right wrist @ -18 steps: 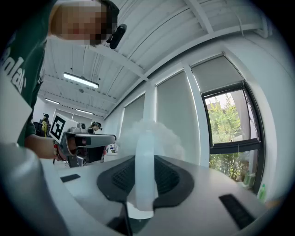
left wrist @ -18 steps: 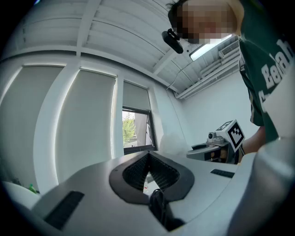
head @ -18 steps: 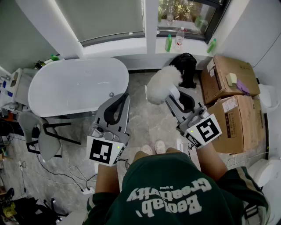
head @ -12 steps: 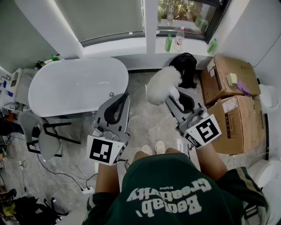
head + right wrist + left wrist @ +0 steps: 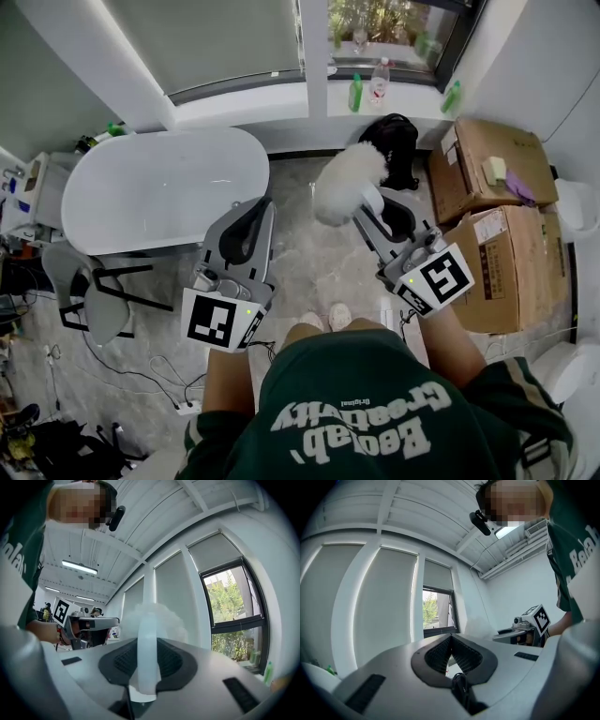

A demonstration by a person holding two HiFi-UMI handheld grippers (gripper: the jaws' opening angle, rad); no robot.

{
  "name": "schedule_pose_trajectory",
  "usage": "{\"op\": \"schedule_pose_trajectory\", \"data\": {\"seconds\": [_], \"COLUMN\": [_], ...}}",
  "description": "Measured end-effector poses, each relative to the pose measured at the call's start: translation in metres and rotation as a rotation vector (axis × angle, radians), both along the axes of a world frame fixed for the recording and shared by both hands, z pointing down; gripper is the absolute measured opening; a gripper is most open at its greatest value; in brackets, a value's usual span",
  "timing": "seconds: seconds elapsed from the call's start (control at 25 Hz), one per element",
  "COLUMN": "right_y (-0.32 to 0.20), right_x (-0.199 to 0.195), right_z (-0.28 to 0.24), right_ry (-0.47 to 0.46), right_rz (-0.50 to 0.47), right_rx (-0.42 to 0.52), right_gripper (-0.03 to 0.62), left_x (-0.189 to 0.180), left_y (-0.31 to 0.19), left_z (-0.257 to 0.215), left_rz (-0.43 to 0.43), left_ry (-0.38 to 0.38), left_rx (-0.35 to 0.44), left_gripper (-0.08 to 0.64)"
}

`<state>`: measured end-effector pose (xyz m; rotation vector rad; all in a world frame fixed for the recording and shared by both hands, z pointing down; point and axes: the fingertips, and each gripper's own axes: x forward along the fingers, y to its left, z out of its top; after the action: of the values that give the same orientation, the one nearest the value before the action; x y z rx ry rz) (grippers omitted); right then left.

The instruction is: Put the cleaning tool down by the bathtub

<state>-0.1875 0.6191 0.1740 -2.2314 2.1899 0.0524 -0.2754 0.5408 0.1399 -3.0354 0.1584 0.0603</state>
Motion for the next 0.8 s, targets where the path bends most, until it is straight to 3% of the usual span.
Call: {"op": "schedule_pose_trajectory", "data": {"seconds": [0.8], "right_y": [0.029], "right_x": [0.038], "right_z": [0.003], "right_ry": [0.005], "right_rz": [-0.031], "right_rx": [0.044], "right_gripper": [0.095], "left_x": [0.047], "left_y": [0.030], "left_z": [-0.009], "left_rz": [0.001], "left_ry": [0.035], "left_rx": [0.043], "left_gripper": [0.000]}}
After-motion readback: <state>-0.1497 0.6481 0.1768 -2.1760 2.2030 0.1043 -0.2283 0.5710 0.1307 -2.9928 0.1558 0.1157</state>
